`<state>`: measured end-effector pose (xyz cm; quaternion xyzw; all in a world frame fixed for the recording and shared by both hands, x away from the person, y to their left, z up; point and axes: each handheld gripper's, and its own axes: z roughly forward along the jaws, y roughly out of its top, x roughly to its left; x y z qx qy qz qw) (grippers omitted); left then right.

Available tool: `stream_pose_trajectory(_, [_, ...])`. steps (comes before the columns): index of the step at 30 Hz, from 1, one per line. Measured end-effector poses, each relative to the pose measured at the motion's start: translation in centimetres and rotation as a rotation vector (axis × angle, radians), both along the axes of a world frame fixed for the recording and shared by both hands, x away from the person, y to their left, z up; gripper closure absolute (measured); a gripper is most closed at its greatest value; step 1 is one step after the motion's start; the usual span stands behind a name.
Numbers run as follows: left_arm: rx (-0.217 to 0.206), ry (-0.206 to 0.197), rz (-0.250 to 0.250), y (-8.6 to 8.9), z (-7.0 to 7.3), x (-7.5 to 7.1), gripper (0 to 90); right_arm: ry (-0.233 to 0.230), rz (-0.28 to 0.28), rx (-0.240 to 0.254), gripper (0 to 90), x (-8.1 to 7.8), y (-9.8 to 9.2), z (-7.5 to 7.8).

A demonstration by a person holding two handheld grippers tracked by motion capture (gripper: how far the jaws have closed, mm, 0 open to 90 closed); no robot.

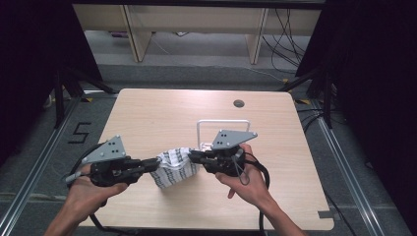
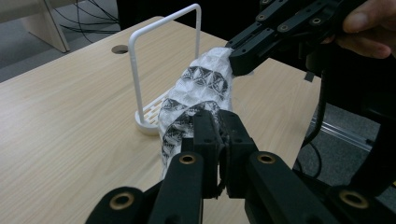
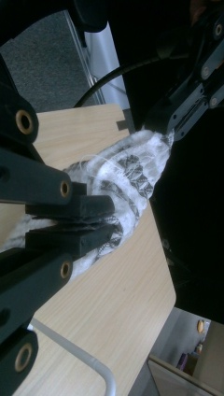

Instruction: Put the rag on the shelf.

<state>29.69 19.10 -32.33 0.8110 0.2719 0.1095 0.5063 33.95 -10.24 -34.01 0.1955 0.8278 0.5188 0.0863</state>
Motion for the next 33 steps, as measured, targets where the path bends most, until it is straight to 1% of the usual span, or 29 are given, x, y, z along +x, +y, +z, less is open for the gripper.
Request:
stream_pose_trajectory(1, [0.000,0.000,0.000,0.0,0.0,0.0,86.1,0.024,-0.005,0.003,86.3,-0.2,-0.1,0.2])
stream_pose_trajectory(2, [-0.007,0.000,-0.012,-0.1,0.3,0.0,86.1,0.024,-0.005,0.003,86.3,-0.2,-0.1,0.2])
stream_pose_trajectory(3, [-0.017,0.001,-0.019,-0.2,0.6,0.1,86.1,-0.001,0.000,0.006,86.3,0.0,-0.2,0.4])
stream_pose_trajectory(5, [-0.024,0.004,-0.030,-0.6,1.0,0.2,86.1,-0.006,-0.004,0.021,86.3,-0.2,-0.5,0.8])
stream_pose_trajectory(6, [-0.024,0.005,-0.038,-0.7,1.1,0.2,86.1,0.005,-0.019,0.017,86.3,-0.6,-0.9,1.1])
stream_pose_trajectory(7, [-0.020,0.010,-0.043,-0.9,1.2,0.3,86.1,-0.018,-0.011,0.014,86.4,-0.7,-1.4,1.6])
stream_pose_trajectory(8, [-0.024,0.012,-0.048,-1.1,1.3,0.3,86.1,-0.018,-0.011,0.014,86.4,-0.7,-1.4,1.6])
stream_pose_trajectory(9, [-0.027,0.008,-0.056,-1.2,1.5,0.4,86.1,-0.002,-0.025,0.021,86.4,-0.9,-1.7,1.8])
stream_pose_trajectory(10, [-0.027,0.007,-0.058,-1.4,1.7,0.4,86.1,-0.021,-0.025,0.029,86.4,-0.9,-2.0,2.0])
stream_pose_trajectory(11, [-0.029,0.006,-0.062,-1.7,1.8,0.5,86.1,-0.003,-0.033,0.032,86.4,-1.1,-2.4,2.2])
stream_pose_trajectory(12, [-0.035,0.007,-0.073,-2.0,2.1,0.8,86.1,-0.016,-0.041,0.026,86.3,-1.2,-2.9,2.5])
stream_pose_trajectory(13, [-0.037,0.007,-0.078,-2.3,2.1,0.9,86.1,-0.034,-0.046,0.031,86.3,-1.2,-3.0,2.6])
stream_pose_trajectory(14, [-0.037,0.007,-0.078,-2.3,2.1,0.9,86.2,-0.029,-0.050,0.023,86.3,-1.3,-3.2,2.8])
stream_pose_trajectory(15, [-0.033,0.008,-0.086,-2.9,2.3,1.4,86.2,-0.015,-0.059,0.023,86.3,-1.4,-3.4,2.8])
stream_pose_trajectory(16, [-0.033,0.008,-0.086,-2.9,2.3,1.4,86.2,-0.015,-0.059,0.023,86.3,-1.4,-3.4,2.8])
stream_pose_trajectory(17, [-0.029,0.008,-0.088,-3.2,2.3,1.6,86.2,-0.022,-0.062,0.024,86.3,-1.3,-3.8,2.9])
stream_pose_trajectory(18, [-0.023,0.003,-0.087,-3.4,2.5,1.8,86.2,-0.022,-0.062,0.024,86.3,-1.3,-3.8,2.9])
stream_pose_trajectory(19, [-0.032,-0.002,-0.095,-3.6,2.5,2.0,86.2,-0.043,-0.070,0.021,86.4,-1.2,-4.1,3.0])
stream_pose_trajectory(20, [-0.029,-0.002,-0.088,-3.8,2.7,2.2,86.2,-0.024,-0.089,0.024,86.3,-1.3,-4.3,3.1])
stream_pose_trajectory(21, [-0.039,-0.003,-0.089,-4.2,2.9,2.8,86.2,-0.032,-0.101,0.035,86.3,-1.1,-4.8,3.2])
stream_pose_trajectory(23, [-0.037,-0.006,-0.091,-4.4,3.1,3.0,86.2,-0.038,-0.098,0.040,86.3,-1.0,-5.0,3.2])
stream_pose_trajectory(24, [-0.037,-0.009,-0.094,-4.6,3.2,3.3,86.2,-0.057,-0.099,0.048,86.4,-0.8,-5.2,3.3])
stream_pose_trajectory(25, [-0.043,-0.012,-0.092,-4.8,3.3,3.5,86.2,-0.041,-0.119,0.040,86.4,-0.8,-5.4,3.4])
stream_pose_trajectory(26, [-0.045,-0.013,-0.086,-5.1,3.4,3.9,86.3,-0.048,-0.129,0.047,86.3,-0.5,-5.9,3.7])
stream_pose_trajectory(29, [-0.032,-0.020,-0.080,-5.8,3.4,4.8,86.2,-0.054,-0.146,0.049,86.4,-0.3,-6.3,3.9])
stream_pose_trajectory(32, [-0.044,-0.022,-0.075,-6.5,3.7,5.7,86.2,-0.070,-0.168,0.059,86.3,0.4,-7.0,4.2])
stream_pose_trajectory(33, [-0.045,-0.023,-0.080,-6.7,3.8,6.0,86.3,-0.067,-0.190,0.063,86.3,0.7,-7.6,4.4])
